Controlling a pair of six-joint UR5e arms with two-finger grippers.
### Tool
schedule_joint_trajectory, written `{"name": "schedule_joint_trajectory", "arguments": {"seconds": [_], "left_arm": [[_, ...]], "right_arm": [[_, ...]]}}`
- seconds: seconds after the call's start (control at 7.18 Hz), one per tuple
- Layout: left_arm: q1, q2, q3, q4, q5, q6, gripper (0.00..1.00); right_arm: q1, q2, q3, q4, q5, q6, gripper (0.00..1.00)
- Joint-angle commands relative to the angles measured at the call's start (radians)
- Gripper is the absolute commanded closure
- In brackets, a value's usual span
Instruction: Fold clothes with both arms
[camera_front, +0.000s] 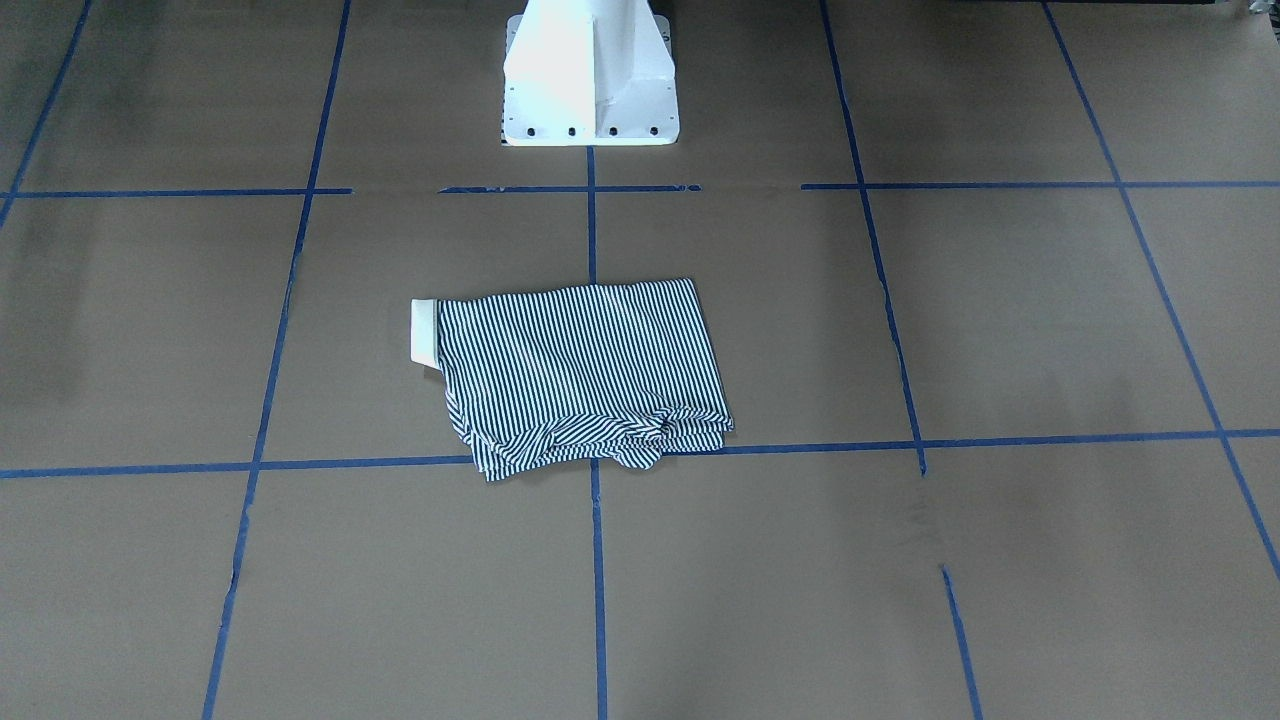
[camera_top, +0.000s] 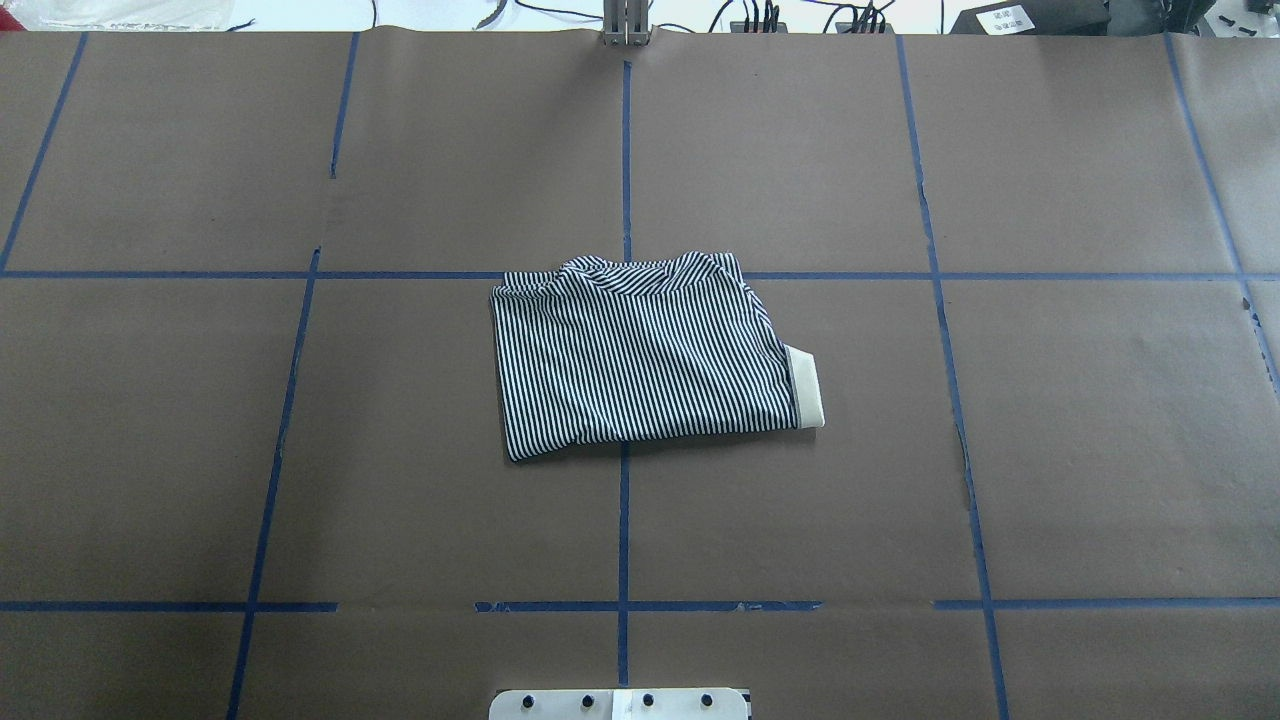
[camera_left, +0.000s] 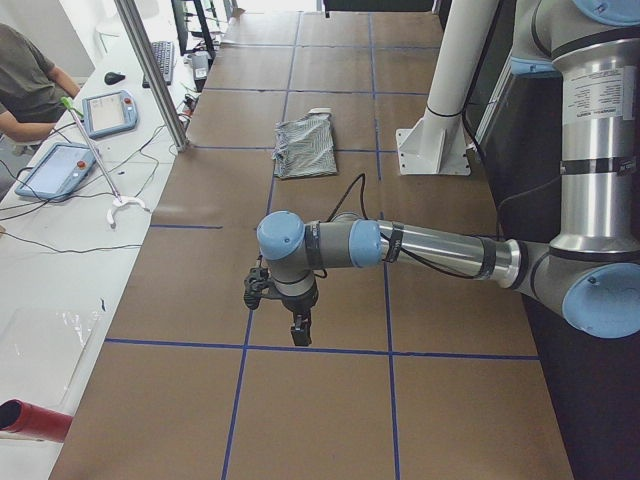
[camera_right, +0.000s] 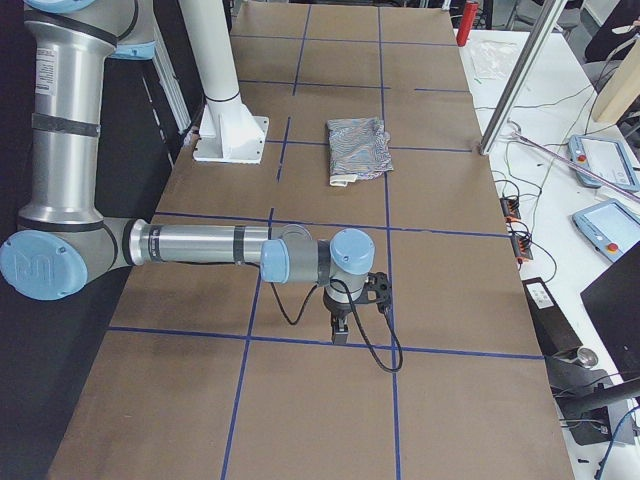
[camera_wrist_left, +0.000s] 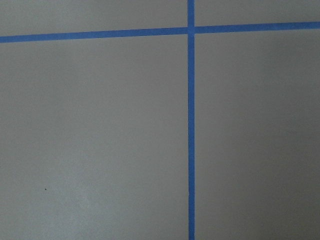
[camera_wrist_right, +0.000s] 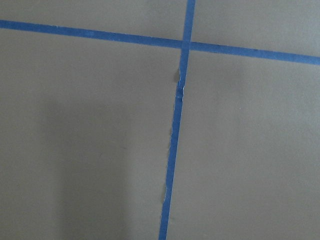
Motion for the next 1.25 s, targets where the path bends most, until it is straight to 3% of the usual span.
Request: {"name": "schedule_joint_trajectory", "arguments": {"seconds": [0.0,0.28,1.11], "left_arm": [[-0.001,0.003,0.011,-0.034,-0.047,0.000,0.00],[0.000,0.002,0.013,-0.067,-0.049,-0.001,0.00],[0.002,-0.012,0.030,-0.070,-0.045,-0.001,0.00]], "right_arm": [[0.000,0.014,0.013,0.000,-0.017,-0.001,0.00],[0.000,0.007,0.031,-0.005,-0.049,-0.001,0.00],[0.000,0.002,0.008,-0.014,-0.011,-0.001,0.00]]}}
